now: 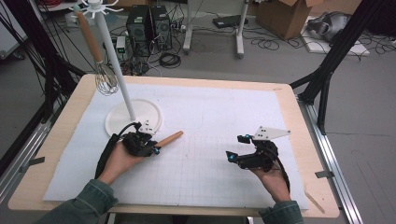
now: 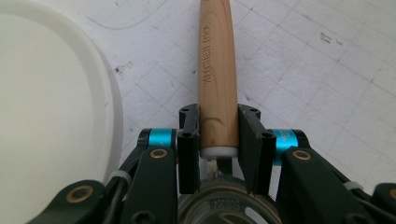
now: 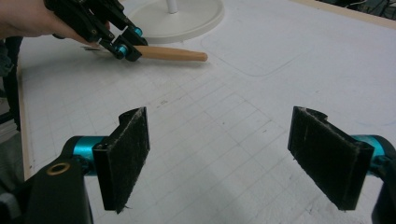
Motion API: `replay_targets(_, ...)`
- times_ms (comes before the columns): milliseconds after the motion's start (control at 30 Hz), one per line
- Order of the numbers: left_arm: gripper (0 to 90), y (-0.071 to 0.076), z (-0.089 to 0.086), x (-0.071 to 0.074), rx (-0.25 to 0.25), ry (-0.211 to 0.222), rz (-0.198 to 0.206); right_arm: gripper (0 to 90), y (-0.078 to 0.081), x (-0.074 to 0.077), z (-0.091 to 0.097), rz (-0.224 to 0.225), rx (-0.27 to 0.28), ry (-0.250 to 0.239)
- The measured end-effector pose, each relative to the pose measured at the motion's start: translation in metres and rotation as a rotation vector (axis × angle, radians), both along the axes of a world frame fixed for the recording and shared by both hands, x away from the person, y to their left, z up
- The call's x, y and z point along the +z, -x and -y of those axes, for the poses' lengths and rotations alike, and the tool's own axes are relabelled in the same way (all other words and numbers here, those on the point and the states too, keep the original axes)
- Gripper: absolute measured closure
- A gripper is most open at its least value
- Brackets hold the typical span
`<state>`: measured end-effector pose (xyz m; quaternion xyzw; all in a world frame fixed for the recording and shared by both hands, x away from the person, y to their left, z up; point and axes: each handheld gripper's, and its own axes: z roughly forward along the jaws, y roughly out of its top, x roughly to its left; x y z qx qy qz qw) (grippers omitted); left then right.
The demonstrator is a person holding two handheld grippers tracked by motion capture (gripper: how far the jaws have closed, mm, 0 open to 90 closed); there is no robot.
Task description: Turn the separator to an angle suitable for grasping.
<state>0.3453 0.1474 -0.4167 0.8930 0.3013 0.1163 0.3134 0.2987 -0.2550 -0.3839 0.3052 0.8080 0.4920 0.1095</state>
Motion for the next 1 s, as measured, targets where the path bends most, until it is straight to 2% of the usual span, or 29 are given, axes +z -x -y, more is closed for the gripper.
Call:
replay_targets(300,70.5,0.007,-0.005,0.006,-0.016,0.042,0.035,19.9,-0.004,-0.001,-0.015,-0.012,0.03,0.004)
replay_targets(333,70.5,0.008,-0.006,0.007,-0.022,0.045,0.037,19.9,-0.004,-0.001,-0.018,-0.024,0.029,0.0)
replay_targets(633,70.5,0.017,-0.013,0.01,-0.036,0.095,0.071,19.9,-0.009,0.003,-0.045,-0.028,0.071,-0.008)
replay_targets(1000,70.5,0.026,-0.017,0.013,-0.058,0.116,0.085,19.9,-0.016,0.003,-0.074,-0.047,0.104,-0.018)
